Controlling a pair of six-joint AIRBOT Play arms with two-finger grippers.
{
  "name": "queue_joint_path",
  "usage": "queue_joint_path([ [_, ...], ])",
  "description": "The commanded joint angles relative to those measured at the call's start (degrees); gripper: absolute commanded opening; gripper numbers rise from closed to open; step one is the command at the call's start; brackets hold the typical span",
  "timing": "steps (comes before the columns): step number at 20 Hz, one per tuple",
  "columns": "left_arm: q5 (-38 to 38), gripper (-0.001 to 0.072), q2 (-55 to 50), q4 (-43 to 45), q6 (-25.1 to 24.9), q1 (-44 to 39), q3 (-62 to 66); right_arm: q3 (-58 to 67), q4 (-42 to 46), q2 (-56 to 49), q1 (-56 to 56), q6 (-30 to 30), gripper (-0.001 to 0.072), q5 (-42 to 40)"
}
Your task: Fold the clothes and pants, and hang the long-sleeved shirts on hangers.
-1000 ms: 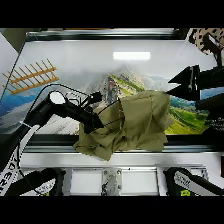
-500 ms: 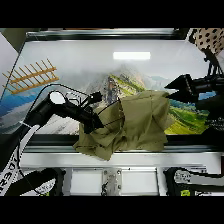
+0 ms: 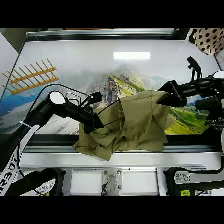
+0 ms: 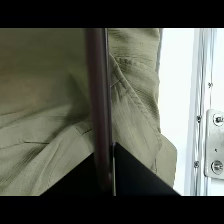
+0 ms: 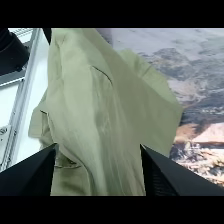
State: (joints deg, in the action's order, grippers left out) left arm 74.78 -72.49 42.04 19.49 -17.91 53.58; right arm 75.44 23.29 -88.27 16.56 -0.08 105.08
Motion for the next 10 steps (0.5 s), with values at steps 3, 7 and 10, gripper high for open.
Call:
queue_joint_path([
  [3,0.0,0.0011,-0.02,-0.02,-0.02,0.04,0.04,-0.55,0.02,-0.46,-3.13,-0.79,0.0566,0.42],
  [7,0.02,0.001,-0.02,-0.02,0.0,0.04,0.04,-0.55,0.0,-0.46,-3.45,-0.57,0.0566,0.42],
  [10,0.02,0.0011,-0.02,-0.02,0.0,0.04,0.04,-0.55,0.02,-0.46,-3.45,-0.09,0.0566,0.37],
])
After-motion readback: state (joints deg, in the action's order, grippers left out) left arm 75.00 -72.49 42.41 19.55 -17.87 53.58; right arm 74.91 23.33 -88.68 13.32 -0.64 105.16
